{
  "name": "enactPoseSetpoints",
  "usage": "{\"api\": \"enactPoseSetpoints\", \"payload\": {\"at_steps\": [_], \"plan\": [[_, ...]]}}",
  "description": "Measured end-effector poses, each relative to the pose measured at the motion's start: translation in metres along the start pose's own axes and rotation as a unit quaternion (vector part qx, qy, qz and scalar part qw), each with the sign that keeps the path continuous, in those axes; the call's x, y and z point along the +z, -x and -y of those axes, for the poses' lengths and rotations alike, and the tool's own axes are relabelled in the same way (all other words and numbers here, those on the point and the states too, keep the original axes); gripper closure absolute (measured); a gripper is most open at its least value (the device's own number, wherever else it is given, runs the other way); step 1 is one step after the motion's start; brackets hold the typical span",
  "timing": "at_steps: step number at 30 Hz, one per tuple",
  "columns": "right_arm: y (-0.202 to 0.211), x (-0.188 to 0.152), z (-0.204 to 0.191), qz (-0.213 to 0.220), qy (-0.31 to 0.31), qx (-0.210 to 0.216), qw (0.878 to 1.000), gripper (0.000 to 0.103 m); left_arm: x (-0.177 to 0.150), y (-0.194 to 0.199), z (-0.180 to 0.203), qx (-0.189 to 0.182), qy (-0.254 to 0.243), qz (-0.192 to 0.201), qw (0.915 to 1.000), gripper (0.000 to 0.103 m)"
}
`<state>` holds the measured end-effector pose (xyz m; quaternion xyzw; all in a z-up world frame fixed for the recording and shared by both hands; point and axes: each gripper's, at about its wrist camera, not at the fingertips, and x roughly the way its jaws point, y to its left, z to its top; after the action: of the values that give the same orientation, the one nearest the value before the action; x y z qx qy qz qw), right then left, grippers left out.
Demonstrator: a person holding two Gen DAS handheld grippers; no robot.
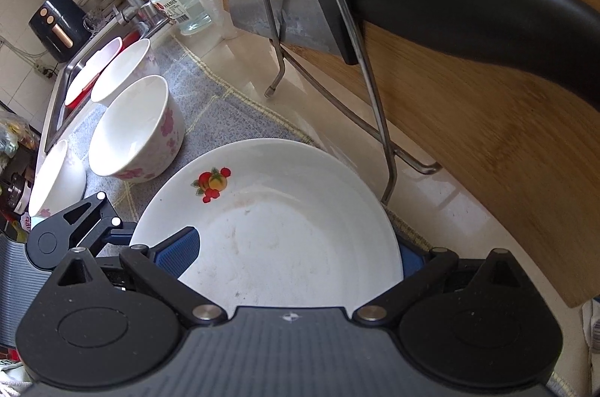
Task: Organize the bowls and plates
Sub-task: 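Lift the fruit-print plate with the right gripper and carry it toward the plate stack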
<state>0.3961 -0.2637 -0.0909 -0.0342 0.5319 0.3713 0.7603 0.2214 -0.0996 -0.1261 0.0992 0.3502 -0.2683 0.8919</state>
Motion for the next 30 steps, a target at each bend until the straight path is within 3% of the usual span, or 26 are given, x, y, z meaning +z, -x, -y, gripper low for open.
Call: {"api": "enactPoseSetpoints", "payload": {"at_steps": [22, 30], "plan": [[0.0036, -0.0012, 0.0018, -0.005, -0.004, 0.012, 1.000, 0.000, -0.0011, 0.0037, 0.0063, 0.006, -0.014, 0.001, 0.9999, 0.000], [0.0061, -0.0060, 0.0011, -0.016, -0.011, 0.029, 0.999, 0.000, -0.0020, 0.0052, 0.0066, -0.009, -0.019, -0.007, 0.9998, 0.000]]}}
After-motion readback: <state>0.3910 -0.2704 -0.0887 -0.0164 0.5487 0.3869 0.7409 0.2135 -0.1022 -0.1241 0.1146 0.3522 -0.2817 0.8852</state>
